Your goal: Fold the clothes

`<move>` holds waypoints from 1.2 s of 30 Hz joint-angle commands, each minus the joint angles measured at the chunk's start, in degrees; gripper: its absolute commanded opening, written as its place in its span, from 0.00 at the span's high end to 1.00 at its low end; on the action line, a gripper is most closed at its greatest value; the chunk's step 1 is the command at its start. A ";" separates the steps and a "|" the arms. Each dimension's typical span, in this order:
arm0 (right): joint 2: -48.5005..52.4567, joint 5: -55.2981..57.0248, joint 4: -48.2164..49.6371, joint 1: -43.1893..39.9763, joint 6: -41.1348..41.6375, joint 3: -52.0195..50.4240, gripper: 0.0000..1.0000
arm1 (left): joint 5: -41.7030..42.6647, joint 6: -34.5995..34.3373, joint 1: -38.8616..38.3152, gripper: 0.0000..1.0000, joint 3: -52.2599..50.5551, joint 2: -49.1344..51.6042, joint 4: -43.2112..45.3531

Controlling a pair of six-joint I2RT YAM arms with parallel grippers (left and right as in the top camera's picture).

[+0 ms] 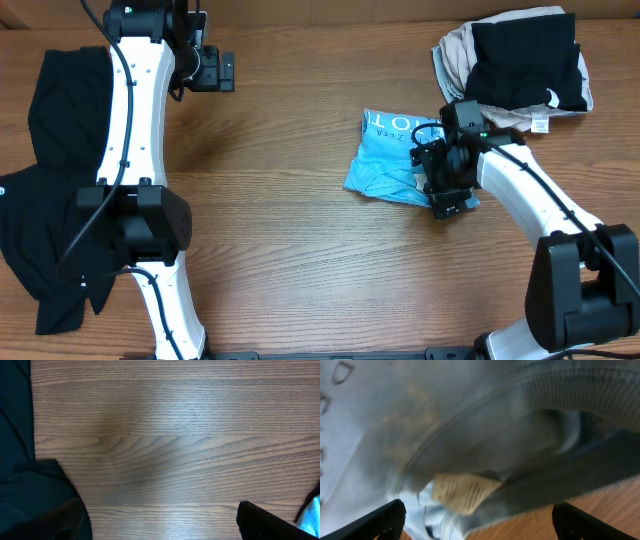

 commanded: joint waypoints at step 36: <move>5.99 -8.94 10.38 -4.37 -24.48 -5.25 0.31 | 0.48 1.31 -0.11 0.00 -0.35 -0.94 -0.59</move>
